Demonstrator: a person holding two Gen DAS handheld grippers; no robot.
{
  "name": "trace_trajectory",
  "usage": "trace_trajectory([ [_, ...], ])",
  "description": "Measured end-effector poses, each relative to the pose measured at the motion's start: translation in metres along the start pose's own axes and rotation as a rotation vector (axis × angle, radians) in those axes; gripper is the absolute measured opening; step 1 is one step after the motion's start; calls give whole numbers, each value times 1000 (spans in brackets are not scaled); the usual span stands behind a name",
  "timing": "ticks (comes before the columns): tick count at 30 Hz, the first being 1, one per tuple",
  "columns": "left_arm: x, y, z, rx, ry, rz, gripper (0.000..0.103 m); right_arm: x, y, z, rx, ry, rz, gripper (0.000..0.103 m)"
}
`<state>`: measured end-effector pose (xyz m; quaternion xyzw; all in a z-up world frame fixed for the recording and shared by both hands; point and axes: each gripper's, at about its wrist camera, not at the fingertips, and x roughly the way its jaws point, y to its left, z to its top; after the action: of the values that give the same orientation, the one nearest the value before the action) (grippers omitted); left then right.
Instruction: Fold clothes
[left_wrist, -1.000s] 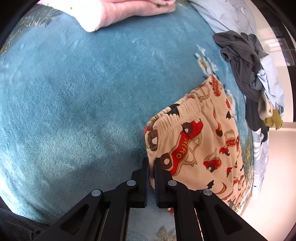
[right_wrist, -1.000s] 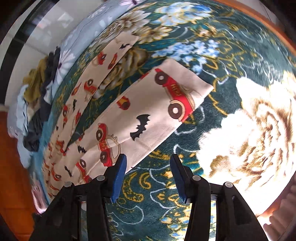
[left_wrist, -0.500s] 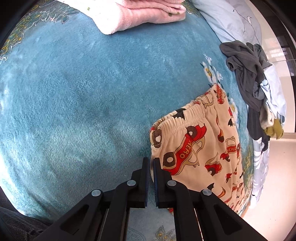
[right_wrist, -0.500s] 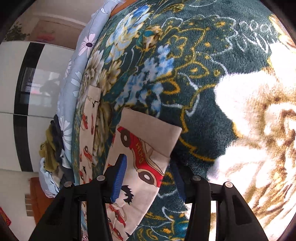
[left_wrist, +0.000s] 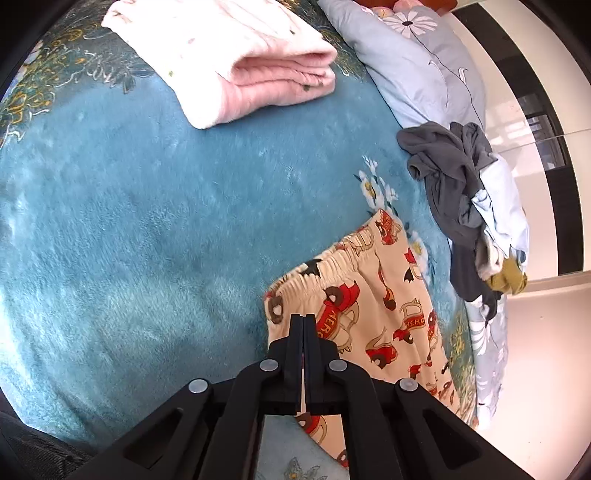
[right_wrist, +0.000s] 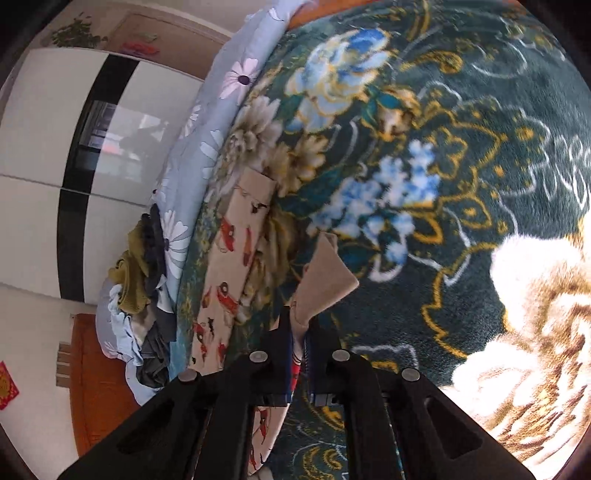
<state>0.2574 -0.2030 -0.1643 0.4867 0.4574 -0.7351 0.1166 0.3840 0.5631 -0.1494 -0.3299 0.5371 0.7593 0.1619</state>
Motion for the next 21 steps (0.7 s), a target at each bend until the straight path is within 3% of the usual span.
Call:
trace_trajectory([
  [3, 7, 12, 0, -75, 62, 26, 0, -7, 6, 6, -63, 5, -36, 5],
  [8, 5, 6, -6, -1, 80, 59, 1, 6, -14, -8, -7, 44, -113, 5],
  [16, 8, 26, 3, -84, 79, -24, 6, 11, -3, -10, 51, 48, -185, 11],
  [19, 19, 24, 4, -78, 113, -17, 15, 9, 7, -13, 62, 30, -222, 39],
  [21, 26, 21, 4, -63, 142, 1, 19, 5, 16, -19, 72, 20, -216, 47],
])
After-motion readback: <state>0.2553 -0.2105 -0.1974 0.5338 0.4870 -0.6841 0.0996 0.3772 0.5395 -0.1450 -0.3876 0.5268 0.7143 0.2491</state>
